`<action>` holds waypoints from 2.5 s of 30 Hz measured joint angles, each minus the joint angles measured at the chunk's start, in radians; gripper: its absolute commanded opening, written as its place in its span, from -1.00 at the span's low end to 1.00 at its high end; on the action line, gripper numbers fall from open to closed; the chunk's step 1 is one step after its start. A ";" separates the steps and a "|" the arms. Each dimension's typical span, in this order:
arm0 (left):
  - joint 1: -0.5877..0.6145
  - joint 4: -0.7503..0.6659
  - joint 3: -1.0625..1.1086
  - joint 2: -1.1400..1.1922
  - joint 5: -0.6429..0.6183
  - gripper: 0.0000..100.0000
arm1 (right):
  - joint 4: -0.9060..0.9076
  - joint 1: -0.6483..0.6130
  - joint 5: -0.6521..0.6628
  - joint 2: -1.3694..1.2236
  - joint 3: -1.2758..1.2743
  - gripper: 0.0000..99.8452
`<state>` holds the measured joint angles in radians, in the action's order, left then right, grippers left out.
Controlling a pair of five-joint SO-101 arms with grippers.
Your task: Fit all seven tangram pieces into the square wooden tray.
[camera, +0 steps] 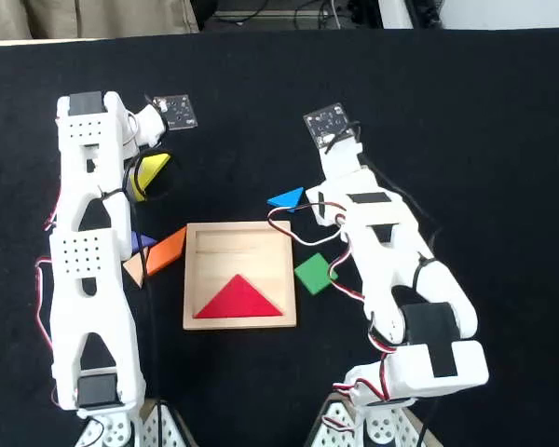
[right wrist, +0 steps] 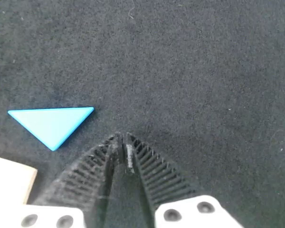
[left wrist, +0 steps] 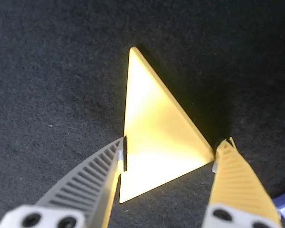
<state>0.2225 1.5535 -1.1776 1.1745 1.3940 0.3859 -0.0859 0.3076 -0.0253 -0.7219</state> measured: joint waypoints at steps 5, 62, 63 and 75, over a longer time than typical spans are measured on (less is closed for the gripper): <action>0.000 0.000 0.000 0.003 0.000 -0.45 | 0.000 0.000 0.000 0.000 0.000 -0.98; 0.058 -0.032 -0.459 0.253 -0.252 -0.64 | 0.000 0.000 0.000 0.000 0.000 -0.98; 0.058 0.032 -0.462 0.241 -0.199 -0.63 | 0.000 0.000 0.000 0.000 0.000 -0.98; 0.064 0.201 -0.328 0.069 -0.175 -0.63 | 0.000 0.000 0.000 0.000 0.000 -0.98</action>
<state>0.2869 1.7545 -1.5060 1.2436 1.2190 0.3859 -0.0859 0.3076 -0.0253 -0.7219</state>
